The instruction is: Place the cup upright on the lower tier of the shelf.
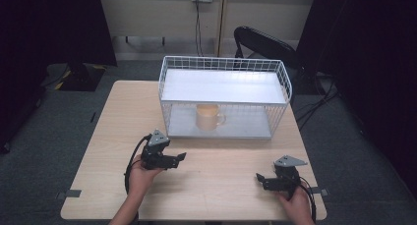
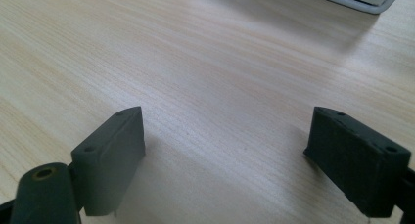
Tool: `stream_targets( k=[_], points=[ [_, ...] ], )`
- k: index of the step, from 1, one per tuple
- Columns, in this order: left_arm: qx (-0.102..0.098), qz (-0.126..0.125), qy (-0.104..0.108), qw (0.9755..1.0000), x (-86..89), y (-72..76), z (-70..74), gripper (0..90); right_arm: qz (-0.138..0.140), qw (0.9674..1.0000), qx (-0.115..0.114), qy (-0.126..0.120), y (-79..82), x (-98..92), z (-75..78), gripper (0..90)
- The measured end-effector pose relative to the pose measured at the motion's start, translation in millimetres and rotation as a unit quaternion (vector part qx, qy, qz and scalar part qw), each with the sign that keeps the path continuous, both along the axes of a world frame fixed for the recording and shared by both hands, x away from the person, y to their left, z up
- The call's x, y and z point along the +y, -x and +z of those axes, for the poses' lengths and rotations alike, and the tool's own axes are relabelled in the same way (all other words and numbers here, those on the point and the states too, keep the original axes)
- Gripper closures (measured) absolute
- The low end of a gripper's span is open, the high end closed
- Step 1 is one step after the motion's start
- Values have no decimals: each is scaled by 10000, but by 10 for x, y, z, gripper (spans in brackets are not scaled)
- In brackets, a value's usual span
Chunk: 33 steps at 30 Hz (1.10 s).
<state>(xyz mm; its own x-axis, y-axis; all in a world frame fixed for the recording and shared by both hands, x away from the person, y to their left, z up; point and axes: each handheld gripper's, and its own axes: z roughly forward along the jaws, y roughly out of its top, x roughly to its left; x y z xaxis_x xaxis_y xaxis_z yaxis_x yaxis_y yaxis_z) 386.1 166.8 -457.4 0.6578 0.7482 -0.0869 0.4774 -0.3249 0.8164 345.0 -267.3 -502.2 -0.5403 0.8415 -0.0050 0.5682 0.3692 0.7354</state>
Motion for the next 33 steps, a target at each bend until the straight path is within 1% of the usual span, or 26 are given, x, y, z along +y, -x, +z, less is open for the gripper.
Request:
stream_targets(
  k=[1, 3, 5, 6, 9, 11, 15, 18, 19, 21, 22, 23, 26, 28, 29, 33],
  points=[
    [26, 3, 30, 10000, 14, 5, -3, 182, -1, 10000, 0, 0, 0, 0, 0, 135],
    [24, 30, 8, 10000, 41, 16, -8, 182, 0, 10000, 1, 0, 0, 0, 0, 134],
    [45, 45, 39, 10000, 51, 22, -10, 183, 0, 10000, 0, 1, 0, 0, 0, 134],
    [35, 39, -10, 10000, 73, 31, -14, 183, 0, 10000, 0, 0, 0, 0, 0, 134],
    [41, 10, -50, 10000, 111, 43, -21, 182, 0, 10000, 0, 0, 0, 0, 0, 134],
    [53, -2, -10, 10000, 134, 51, -32, 182, 0, 10000, 0, 0, 0, 0, 0, 134],
    [61, 24, -60, 10000, 200, 67, -43, 181, 0, 10000, 0, 0, 0, 0, 0, 134],
    [79, 24, -27, 10000, 256, 75, -45, 180, 0, 10000, 1, 1, 0, 0, 0, 135],
    [58, 39, -30, 10000, 279, 79, -45, 180, 0, 10000, 1, 0, 0, 0, 0, 134],
    [80, 60, -9, 9999, 316, 86, -47, 180, 1, 10000, 0, 1, 0, 0, 0, 134],
    [59, 73, -82, 9999, 338, 89, -44, 180, 0, 10000, 1, 0, 0, 0, 0, 134],
    [64, 93, -44, 9999, 351, 95, -49, 180, 0, 10000, 0, 1, 0, 0, 0, 134],
    [80, 131, -35, 9999, 401, 111, -55, 180, 0, 10000, 1, 1, 0, 0, 0, 134],
    [68, 135, -72, 9999, 434, 120, -60, 180, 0, 10000, 1, 0, 0, 0, 0, 134],
    [92, 146, -95, 9998, 450, 127, -60, 180, 0, 10000, 1, 1, 0, 0, 0, 134],
    [100, 175, -77, 9998, 492, 138, -69, 180, 0, 10000, 0, 1, 0, 0, 0, 134]
  ],
)
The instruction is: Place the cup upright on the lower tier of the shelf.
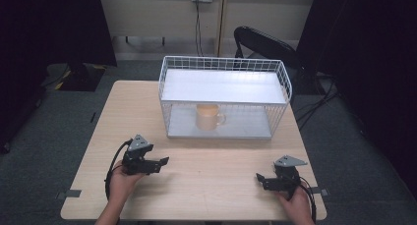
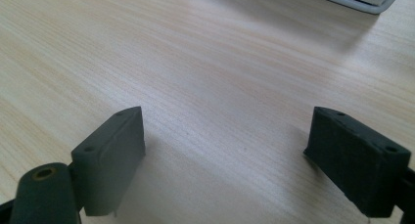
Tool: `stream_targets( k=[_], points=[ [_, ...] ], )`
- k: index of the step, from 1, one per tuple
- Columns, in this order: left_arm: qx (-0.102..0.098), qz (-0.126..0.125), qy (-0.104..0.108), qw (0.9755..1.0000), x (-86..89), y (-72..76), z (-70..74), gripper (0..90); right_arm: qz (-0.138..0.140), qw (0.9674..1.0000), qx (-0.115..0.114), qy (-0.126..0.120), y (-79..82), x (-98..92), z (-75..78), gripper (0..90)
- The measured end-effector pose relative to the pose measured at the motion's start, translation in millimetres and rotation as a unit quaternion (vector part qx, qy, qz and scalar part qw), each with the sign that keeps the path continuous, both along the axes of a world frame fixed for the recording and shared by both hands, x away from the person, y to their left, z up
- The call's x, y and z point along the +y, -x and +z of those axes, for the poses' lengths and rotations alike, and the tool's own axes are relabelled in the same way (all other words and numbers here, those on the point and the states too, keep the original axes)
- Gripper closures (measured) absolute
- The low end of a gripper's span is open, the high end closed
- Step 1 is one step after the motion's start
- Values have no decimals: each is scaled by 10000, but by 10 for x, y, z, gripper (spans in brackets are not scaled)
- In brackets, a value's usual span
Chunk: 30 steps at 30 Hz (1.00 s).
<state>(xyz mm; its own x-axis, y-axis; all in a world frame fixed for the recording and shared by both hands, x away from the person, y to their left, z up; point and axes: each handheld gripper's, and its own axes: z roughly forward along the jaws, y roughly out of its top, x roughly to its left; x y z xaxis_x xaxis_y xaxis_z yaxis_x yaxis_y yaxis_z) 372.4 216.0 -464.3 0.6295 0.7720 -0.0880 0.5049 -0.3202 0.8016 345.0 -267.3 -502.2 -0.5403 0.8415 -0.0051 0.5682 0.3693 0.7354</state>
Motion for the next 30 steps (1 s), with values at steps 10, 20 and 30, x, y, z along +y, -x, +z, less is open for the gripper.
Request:
stream_targets(
  k=[10, 20, 30],
  points=[
    [76, 54, -35, 10000, 114, 35, -43, 180, -7, 10000, 6, 3, 1, 0, 1, 134],
    [99, 90, -79, 9999, 209, 63, -86, 176, -6, 10000, 7, 4, 1, -1, 1, 134],
    [140, 103, -217, 9996, 270, 93, -164, 174, -6, 10000, 6, 4, 1, -1, 1, 134]
  ],
)
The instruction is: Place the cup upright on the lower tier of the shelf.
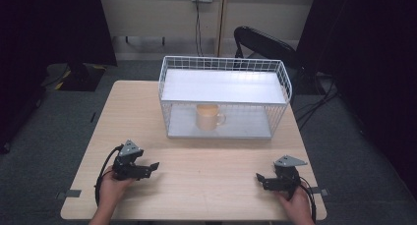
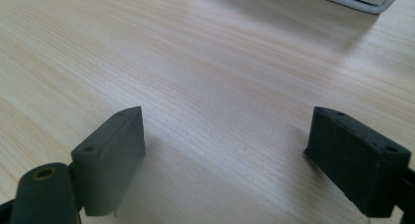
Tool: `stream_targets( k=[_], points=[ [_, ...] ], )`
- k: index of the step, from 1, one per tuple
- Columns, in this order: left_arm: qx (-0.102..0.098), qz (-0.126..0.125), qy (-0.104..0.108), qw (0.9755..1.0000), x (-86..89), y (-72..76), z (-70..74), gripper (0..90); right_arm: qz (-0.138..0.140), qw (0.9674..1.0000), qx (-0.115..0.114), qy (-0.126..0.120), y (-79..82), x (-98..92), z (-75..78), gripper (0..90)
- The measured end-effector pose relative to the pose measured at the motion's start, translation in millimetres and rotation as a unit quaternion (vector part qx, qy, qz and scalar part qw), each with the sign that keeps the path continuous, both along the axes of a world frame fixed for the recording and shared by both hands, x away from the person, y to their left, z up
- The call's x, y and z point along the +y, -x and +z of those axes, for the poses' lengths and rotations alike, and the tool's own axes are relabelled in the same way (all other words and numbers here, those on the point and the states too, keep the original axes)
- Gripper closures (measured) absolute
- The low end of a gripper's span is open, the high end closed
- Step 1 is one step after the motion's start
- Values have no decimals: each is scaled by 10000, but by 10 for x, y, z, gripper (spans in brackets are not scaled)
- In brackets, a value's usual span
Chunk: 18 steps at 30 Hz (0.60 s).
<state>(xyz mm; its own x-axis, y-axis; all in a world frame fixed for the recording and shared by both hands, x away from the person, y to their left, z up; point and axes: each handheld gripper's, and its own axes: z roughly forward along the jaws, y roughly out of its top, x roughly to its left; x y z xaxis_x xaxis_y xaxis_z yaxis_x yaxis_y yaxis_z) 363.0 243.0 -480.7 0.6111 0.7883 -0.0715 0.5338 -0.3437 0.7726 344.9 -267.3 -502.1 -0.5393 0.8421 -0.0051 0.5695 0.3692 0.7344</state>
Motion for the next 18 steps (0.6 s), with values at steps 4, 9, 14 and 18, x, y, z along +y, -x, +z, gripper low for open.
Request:
stream_targets(
  k=[4, 9, 14, 18],
  points=[
    [-10, -55, -137, 9999, 10, 19, -36, 173, 0, 10000, 1, -1, 0, 0, 0, 134],
    [13, -62, -121, 9999, 48, 38, -48, 173, 0, 10000, -1, 0, 0, 0, 0, 134],
    [-6, -107, -208, 9997, 60, 44, -65, 173, 0, 10000, 0, 1, 0, 0, 0, 134],
    [6, -138, -261, 9996, 62, 42, -89, 173, 0, 10000, 1, 0, 0, 0, 0, 134]
  ],
)
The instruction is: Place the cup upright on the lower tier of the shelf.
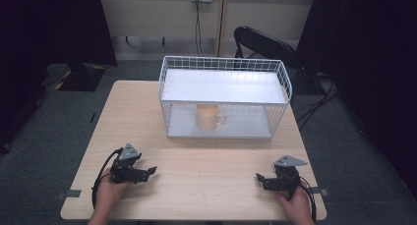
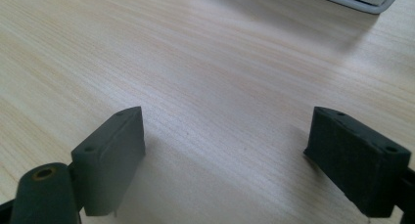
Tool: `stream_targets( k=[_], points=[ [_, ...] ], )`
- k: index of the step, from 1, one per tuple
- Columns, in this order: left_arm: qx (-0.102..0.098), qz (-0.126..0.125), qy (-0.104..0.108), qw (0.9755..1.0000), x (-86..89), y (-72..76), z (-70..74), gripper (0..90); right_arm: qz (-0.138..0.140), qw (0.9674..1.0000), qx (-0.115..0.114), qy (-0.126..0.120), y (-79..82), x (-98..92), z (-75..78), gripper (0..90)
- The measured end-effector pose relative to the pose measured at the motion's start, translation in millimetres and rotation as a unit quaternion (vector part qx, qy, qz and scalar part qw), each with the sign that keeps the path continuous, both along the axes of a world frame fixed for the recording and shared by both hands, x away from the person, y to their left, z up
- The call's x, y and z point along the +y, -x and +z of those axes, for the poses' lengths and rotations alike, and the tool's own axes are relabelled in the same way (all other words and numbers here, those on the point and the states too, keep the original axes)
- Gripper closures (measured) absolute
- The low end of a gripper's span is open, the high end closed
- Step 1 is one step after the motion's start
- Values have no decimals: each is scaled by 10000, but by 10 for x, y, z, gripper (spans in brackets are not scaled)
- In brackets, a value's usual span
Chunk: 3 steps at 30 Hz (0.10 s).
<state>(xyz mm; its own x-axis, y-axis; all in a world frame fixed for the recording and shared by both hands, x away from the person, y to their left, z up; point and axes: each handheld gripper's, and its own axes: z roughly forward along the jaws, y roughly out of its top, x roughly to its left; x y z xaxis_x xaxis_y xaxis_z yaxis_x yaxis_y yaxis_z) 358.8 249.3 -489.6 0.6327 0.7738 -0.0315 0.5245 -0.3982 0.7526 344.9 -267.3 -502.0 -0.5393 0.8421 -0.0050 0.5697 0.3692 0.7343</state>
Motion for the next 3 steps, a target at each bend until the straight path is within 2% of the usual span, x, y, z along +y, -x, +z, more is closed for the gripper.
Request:
stream_targets(
  k=[3],
  points=[
    [12, -29, 14, 10000, -4, 2, -6, 170, 0, 10000, 0, 0, 0, 0, 0, 134]
  ],
)
